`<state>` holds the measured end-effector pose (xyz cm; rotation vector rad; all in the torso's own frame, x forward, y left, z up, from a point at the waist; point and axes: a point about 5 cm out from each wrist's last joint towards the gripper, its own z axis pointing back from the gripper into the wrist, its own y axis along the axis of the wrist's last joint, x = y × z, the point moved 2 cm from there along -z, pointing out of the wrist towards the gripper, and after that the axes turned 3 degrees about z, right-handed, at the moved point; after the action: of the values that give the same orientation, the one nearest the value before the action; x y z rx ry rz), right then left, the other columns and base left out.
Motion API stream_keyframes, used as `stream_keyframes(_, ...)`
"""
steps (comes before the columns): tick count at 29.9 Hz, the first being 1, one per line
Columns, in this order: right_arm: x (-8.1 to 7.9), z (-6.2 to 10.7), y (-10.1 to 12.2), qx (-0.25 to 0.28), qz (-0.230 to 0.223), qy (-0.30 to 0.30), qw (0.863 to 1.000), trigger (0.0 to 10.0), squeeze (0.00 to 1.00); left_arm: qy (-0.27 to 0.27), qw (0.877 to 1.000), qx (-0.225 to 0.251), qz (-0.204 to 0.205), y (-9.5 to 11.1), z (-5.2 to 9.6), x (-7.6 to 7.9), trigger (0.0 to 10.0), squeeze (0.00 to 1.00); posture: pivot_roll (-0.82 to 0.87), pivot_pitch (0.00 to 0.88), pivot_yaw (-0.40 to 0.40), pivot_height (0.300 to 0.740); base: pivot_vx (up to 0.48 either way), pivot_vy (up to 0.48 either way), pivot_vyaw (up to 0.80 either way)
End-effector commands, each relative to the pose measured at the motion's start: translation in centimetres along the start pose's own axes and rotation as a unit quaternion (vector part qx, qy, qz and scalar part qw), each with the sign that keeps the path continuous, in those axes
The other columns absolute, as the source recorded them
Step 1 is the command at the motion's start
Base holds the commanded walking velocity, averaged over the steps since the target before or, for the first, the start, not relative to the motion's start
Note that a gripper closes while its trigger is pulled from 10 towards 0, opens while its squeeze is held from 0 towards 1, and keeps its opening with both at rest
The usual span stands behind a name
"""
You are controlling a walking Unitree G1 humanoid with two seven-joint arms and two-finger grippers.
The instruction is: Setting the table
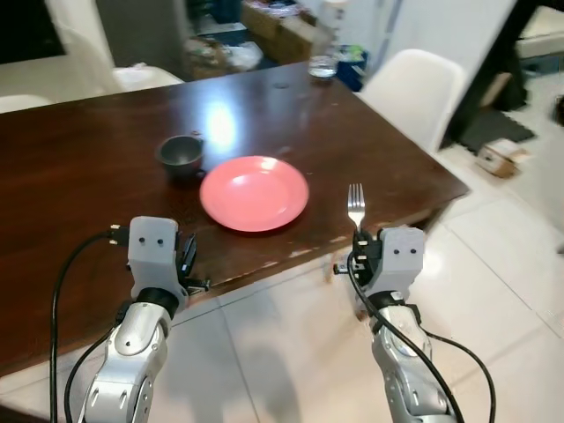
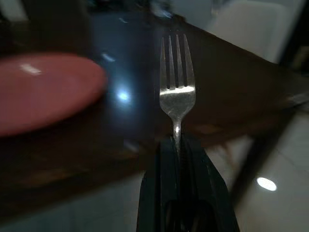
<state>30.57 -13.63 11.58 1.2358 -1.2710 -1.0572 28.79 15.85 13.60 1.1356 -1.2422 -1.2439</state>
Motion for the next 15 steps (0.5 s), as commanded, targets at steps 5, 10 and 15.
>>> stream_keyframes(5, 1.7, 2.8, -6.1, -0.103, 0.070, 0.031, 0.992, 10.0, 0.00, 0.033, 0.997, -0.065, -0.037, -4.3, 1.1, -3.0, 10.0, 0.00, -0.03, 0.018, 0.035, 0.740, 0.000, 0.000, -0.80)
stream_keyframes(10, 3.9, 6.4, -11.2, -0.204, 0.097, 0.035, 0.974, 10.0, 0.00, 0.077, 0.987, -0.132, -0.060, -8.4, 3.1, -5.8, 10.0, 0.00, -0.04, 0.023, 0.027, 0.740, 0.000, 0.000, -0.80)
stream_keyframes(15, 4.4, 8.1, -13.0, -0.240, 0.119, 0.044, 0.962, 10.0, 0.00, 0.087, 0.981, -0.161, -0.068, -10.2, 4.1, -6.6, 10.0, 0.00, -0.04, 0.024, 0.026, 0.740, 0.000, 0.000, -0.80)
